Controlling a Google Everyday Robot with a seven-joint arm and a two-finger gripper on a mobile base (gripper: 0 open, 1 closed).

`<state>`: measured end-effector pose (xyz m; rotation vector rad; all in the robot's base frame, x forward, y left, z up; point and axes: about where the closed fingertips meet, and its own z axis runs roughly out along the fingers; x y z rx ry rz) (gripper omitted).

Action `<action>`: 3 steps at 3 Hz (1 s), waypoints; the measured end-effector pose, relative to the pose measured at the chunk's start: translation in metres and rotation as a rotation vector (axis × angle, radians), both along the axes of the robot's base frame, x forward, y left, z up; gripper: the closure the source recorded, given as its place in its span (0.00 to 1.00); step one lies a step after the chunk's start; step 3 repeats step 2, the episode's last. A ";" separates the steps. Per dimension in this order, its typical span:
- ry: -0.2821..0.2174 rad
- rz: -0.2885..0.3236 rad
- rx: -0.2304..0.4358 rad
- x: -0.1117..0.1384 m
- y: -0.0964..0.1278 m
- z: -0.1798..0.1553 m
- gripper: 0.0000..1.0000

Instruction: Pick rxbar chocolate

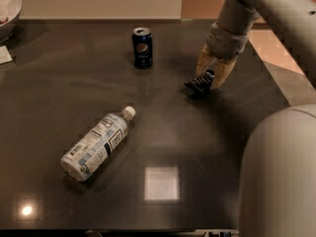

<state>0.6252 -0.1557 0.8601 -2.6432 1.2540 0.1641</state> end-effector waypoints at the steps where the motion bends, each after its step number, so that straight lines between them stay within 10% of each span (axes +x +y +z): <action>1: -0.085 -0.050 0.149 -0.045 -0.008 0.083 1.00; 3: -0.149 -0.076 0.235 -0.075 -0.011 0.140 1.00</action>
Offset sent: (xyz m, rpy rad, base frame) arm -0.0353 -0.0062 0.0650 0.1163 -0.0660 -0.0386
